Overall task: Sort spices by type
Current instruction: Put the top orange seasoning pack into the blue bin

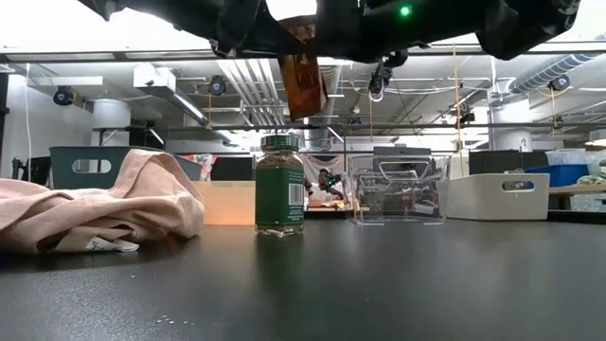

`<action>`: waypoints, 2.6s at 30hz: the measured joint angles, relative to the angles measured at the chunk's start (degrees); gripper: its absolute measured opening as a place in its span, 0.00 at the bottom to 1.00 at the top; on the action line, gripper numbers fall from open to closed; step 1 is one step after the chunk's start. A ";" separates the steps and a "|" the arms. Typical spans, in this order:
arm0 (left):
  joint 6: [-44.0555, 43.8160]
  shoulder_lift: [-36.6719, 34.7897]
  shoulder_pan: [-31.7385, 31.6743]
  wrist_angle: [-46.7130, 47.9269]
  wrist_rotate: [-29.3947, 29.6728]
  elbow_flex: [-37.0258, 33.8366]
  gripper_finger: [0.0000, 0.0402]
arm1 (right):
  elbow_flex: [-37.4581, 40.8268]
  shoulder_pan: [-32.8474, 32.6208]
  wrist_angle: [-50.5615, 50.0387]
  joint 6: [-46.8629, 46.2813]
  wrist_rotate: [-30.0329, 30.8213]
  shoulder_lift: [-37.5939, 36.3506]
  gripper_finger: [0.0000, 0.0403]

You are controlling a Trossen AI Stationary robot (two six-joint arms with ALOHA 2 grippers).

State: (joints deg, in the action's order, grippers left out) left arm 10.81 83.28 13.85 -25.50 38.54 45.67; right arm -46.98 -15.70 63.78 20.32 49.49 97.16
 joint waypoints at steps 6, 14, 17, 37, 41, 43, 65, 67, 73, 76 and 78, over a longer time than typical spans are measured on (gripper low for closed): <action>0.44 -0.35 -0.03 0.73 0.17 0.00 0.04 | -0.22 0.00 -0.52 0.16 -1.43 0.14 0.04; -0.78 -3.98 -0.49 5.53 8.19 -0.02 0.00 | -0.24 0.00 -12.34 -3.35 4.33 -5.79 0.19; -1.26 -6.39 -1.89 10.05 13.88 -0.04 0.00 | -0.26 0.00 -21.19 -7.43 4.51 -9.73 0.25; -33.94 -28.77 -37.88 51.69 8.99 -6.29 0.00 | 0.57 0.89 -33.67 -16.95 4.07 -11.27 0.35; -34.24 -30.14 -37.97 51.64 8.54 -8.04 0.00 | 0.66 1.34 -33.73 -17.18 4.04 -10.83 0.33; -34.58 -30.51 -37.94 51.02 8.38 -8.95 0.00 | 0.73 1.44 -33.81 -17.30 4.03 -10.80 0.32; -48.34 -31.06 -38.16 51.10 6.23 -19.72 0.00 | 1.39 1.51 -33.98 -18.32 4.05 -10.80 0.36; -48.93 -31.04 -38.16 51.08 6.23 -19.74 0.00 | 1.39 1.50 -33.98 -18.28 4.04 -10.80 0.35; -49.32 -31.04 -38.16 50.94 4.55 -20.57 0.02 | 1.40 1.51 -33.96 -18.25 4.05 -10.80 0.34; -49.44 -31.04 -38.14 50.71 3.73 -21.03 0.02 | 1.40 1.51 -33.98 -18.23 4.05 -10.80 0.35; -49.44 -31.04 -38.14 50.62 3.67 -21.18 0.02 | 1.40 1.51 -33.97 -18.27 4.06 -10.80 0.36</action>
State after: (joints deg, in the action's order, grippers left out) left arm -38.63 52.25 -24.29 25.12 42.22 24.49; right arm -45.58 -14.20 29.81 2.05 53.54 86.37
